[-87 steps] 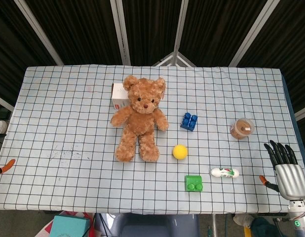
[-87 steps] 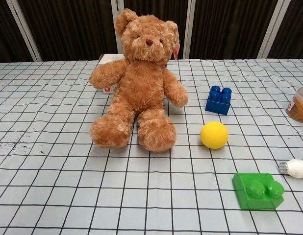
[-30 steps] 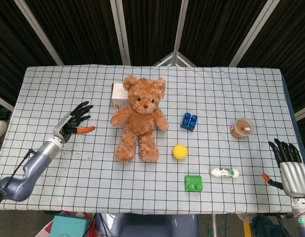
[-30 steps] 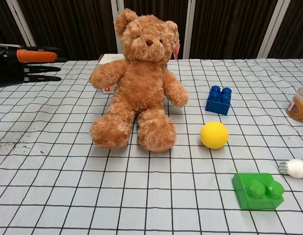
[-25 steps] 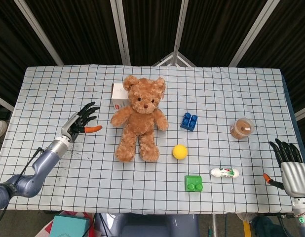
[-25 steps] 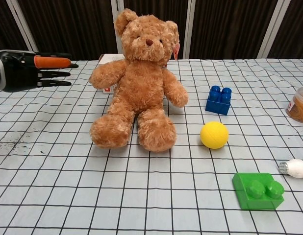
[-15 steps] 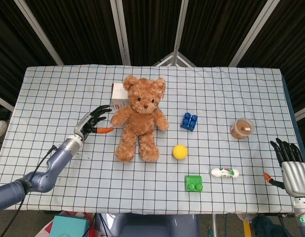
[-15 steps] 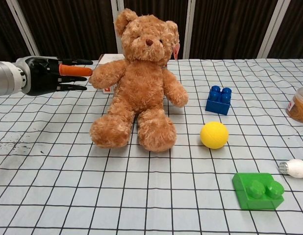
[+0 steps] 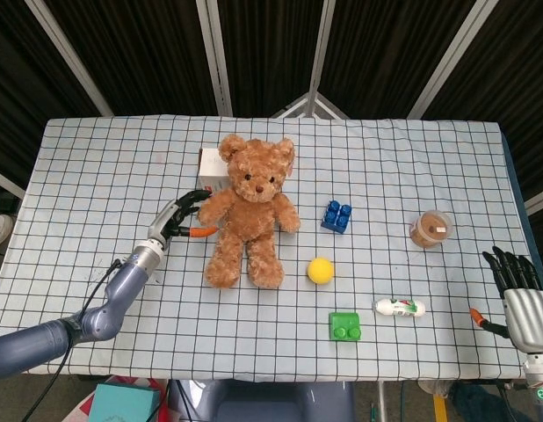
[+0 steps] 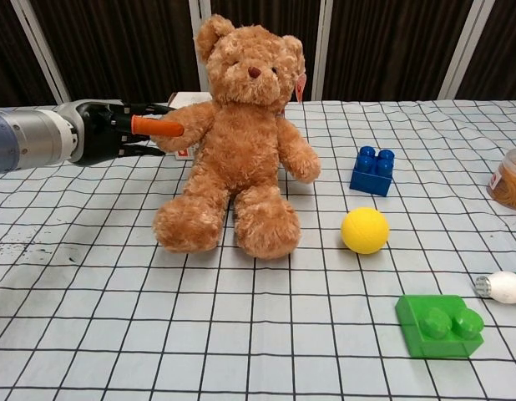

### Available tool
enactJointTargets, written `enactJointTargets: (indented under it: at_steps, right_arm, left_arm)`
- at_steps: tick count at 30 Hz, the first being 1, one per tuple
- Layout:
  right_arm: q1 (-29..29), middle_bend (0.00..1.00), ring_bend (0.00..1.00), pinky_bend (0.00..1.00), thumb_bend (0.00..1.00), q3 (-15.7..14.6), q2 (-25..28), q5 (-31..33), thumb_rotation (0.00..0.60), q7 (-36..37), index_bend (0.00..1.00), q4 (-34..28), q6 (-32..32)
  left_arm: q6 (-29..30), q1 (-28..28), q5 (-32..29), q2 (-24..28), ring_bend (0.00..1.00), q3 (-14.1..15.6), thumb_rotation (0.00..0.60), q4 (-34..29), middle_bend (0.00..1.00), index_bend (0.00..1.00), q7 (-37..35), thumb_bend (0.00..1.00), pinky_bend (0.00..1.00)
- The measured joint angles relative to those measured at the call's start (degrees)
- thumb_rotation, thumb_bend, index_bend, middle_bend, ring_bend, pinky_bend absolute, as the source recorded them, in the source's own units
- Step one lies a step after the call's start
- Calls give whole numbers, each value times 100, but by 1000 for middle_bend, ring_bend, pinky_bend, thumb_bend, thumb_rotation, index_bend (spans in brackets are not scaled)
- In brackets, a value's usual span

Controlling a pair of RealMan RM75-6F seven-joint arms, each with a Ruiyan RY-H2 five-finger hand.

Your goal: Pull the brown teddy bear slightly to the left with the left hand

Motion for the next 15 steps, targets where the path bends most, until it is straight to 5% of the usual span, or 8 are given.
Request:
enactJointTargets:
  at_steps: [15]
  right_arm:
    - [-10, 17, 29, 0, 209, 7, 33, 36, 600, 50, 0, -3, -12]
  left_arm:
    - [322, -87, -524, -455, 11, -311, 600, 72, 362, 335, 488, 429, 95]
